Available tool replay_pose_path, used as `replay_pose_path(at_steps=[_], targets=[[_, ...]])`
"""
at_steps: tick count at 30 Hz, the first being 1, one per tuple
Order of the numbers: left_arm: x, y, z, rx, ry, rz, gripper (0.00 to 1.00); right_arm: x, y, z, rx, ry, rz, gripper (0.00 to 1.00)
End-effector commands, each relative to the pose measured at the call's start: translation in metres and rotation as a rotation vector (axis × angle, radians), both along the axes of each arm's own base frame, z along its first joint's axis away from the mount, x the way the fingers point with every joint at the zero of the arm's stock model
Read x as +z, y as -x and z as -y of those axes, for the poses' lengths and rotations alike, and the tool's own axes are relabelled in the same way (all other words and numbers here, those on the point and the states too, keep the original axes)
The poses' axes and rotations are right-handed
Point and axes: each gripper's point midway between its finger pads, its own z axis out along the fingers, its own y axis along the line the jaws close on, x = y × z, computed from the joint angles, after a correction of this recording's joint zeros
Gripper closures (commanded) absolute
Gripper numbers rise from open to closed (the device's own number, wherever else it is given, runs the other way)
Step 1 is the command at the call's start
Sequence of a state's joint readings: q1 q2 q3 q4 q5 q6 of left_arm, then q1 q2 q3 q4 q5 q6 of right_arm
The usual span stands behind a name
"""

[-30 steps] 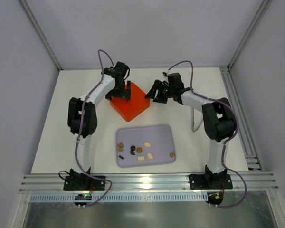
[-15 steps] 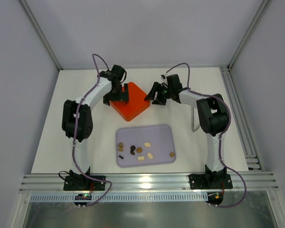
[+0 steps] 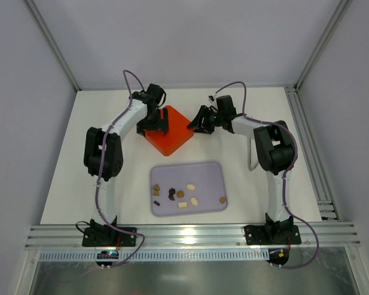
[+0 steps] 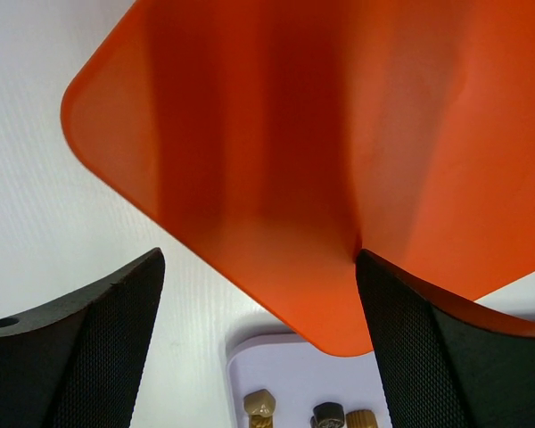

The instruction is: Pack the chocolate

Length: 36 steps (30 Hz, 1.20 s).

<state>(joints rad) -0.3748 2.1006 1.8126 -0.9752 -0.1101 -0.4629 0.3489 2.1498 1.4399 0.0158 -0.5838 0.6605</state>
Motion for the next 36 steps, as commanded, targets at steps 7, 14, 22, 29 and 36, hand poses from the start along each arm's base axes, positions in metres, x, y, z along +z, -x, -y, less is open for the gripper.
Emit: replay_pose_path(at_steps=[7,14,22,29,36], targets=[[-0.071,0.026,0.002,-0.088,-0.134,-0.188,0.14,-0.047,0.022,-0.009,0.020,0.074,-0.097,0.56],[-0.075,0.028,-0.001,-0.107,-0.157,-0.206,0.14,-0.061,0.023,-0.005,0.010,0.119,-0.134,0.64],[-0.077,0.029,-0.001,-0.125,-0.162,-0.219,0.14,-0.063,0.020,-0.002,-0.017,0.156,-0.167,0.75],[-0.079,0.033,0.001,-0.154,-0.163,-0.239,0.14,-0.065,0.019,0.000,-0.024,0.232,-0.178,0.82],[-0.075,0.035,0.000,-0.183,-0.172,-0.248,0.14,-0.072,0.024,0.003,-0.018,0.324,-0.215,0.86]])
